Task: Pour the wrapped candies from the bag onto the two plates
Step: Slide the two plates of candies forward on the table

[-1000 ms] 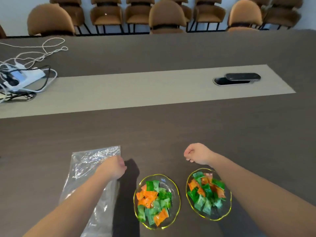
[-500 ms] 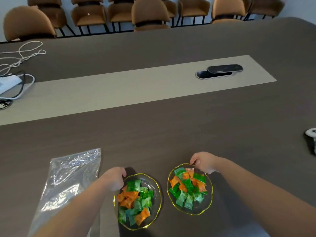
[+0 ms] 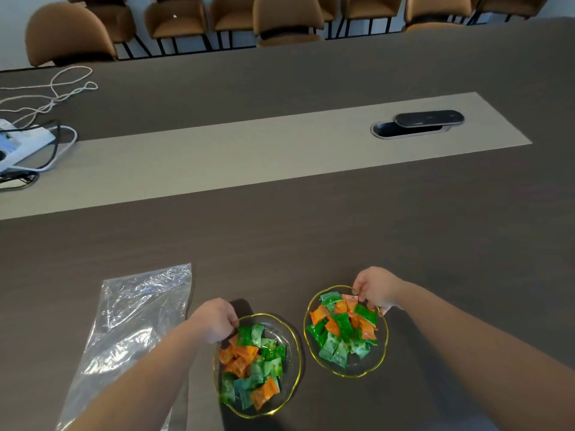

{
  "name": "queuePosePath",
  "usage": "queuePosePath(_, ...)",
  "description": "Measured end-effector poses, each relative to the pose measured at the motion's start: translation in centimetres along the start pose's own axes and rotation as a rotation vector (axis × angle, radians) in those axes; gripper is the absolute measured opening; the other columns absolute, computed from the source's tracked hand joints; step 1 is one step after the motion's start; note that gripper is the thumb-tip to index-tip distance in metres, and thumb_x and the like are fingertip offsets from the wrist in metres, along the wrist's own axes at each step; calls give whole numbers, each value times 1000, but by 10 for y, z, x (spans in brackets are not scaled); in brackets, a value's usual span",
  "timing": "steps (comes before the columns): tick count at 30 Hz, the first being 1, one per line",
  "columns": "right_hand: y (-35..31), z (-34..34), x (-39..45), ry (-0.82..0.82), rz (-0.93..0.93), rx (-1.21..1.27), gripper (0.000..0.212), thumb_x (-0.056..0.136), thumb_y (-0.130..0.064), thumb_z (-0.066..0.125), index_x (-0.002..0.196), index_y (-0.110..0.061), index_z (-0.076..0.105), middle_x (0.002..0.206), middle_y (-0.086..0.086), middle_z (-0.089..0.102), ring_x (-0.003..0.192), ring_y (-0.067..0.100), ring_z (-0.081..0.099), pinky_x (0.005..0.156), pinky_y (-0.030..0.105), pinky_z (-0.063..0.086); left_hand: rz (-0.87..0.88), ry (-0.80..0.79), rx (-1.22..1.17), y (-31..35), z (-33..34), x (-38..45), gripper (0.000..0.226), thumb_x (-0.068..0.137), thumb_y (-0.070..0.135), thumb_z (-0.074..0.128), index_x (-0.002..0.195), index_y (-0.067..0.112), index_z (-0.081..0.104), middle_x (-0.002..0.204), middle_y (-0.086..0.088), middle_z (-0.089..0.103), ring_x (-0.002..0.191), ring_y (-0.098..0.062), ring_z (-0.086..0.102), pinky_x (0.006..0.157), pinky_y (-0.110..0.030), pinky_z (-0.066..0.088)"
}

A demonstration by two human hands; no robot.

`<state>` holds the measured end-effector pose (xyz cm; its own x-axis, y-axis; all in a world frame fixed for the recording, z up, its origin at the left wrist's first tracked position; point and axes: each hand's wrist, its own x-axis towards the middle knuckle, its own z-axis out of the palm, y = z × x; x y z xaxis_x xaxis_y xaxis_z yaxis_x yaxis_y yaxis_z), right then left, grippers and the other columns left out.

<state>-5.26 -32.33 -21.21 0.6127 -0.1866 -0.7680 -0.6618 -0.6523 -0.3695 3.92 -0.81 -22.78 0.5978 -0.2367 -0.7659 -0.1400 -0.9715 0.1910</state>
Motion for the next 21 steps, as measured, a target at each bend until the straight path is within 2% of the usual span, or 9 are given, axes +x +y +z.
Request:
queuePosePath(4,0,-1,2,60,28,90,25,88,5,47,99,-11,63,98,21,67,85,32,67,72,48,60,-13,32,-97,-5,-1,1,33,77,-4,42,79,11,71,77,-7,62,83,-31,67,75,-34,56)
queuePosePath(8,-4,-7,5,88,44,166,23,88,5,48,98,-8,64,83,15,62,69,23,60,71,46,61,-19,107,-119,-11,-14,-3,34,73,-6,37,72,16,63,75,-7,60,69,-26,57,62,-31,53)
queuePosePath(10,-8,-12,4,102,45,180,21,87,4,50,97,-8,65,86,16,63,72,24,62,70,46,61,-35,136,-166,-15,-22,-3,32,73,-7,37,71,15,61,73,-9,58,65,-26,53,56,-30,46)
queuePosePath(13,-17,-22,4,143,40,239,24,87,5,49,99,-7,66,98,18,66,83,26,66,63,41,62,-82,203,-231,-22,-39,-2,28,72,-4,42,72,12,65,70,-9,62,65,-26,56,57,-30,49)
queuePosePath(16,-28,-36,7,189,45,337,21,88,4,49,96,-7,66,86,14,65,74,24,66,53,34,60,-109,272,-285,-28,-59,0,22,71,1,48,71,10,68,65,-13,65,61,-25,56,58,-30,52)
queuePosePath(19,-43,-55,19,256,46,436,18,89,3,49,92,-7,64,78,13,63,69,25,65,49,32,58,-129,349,-452,-29,-86,5,19,72,1,52,73,1,71,67,-15,68,57,-25,58,53,-29,51)
queuePosePath(21,-55,-69,30,307,45,511,17,90,2,48,92,-6,63,80,14,64,72,27,66,47,32,57,-140,393,-599,-27,-103,12,17,75,-1,54,73,-1,70,65,-14,70,50,-22,61,46,-21,49)
